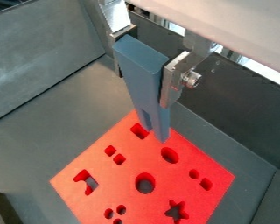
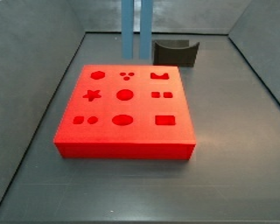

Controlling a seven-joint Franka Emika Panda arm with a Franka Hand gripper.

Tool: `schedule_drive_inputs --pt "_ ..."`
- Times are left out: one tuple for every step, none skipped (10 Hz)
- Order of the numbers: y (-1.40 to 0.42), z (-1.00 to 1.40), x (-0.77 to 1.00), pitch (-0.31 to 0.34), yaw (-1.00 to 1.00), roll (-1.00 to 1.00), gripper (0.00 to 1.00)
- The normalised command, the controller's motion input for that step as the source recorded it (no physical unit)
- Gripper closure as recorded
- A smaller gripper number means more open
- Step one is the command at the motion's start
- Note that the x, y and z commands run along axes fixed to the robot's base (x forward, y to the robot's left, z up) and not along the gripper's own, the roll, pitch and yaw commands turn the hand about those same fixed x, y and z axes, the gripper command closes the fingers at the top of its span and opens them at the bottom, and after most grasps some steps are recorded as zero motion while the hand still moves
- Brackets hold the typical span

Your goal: Insert the double-square object.

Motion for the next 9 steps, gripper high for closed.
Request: schedule_drive_inputs --pt "0.05 0.03 0.00 -0.070 0.05 0.49 1.00" --pt "0.00 0.06 0.02 -0.133 0.03 0.50 1.00" --pt "0.00 0.04 0.01 -0.133 0.03 0.50 1.00" --pt "0.00 0.04 0.02 -0.140 0.03 0.50 1.00" --pt "0.00 0.04 0.03 -0.147 0.03 0.50 1.00" --pt "0.00 0.04 0.04 -0.147 0.03 0.50 1.00" --pt "0.00 0.04 0.04 -0.146 0.03 0.50 1.00" --pt "0.00 0.00 0.27 -0.021 0.00 0.50 1.00" --pt "-0.03 0.00 0.00 0.000 0.00 0.00 1.00"
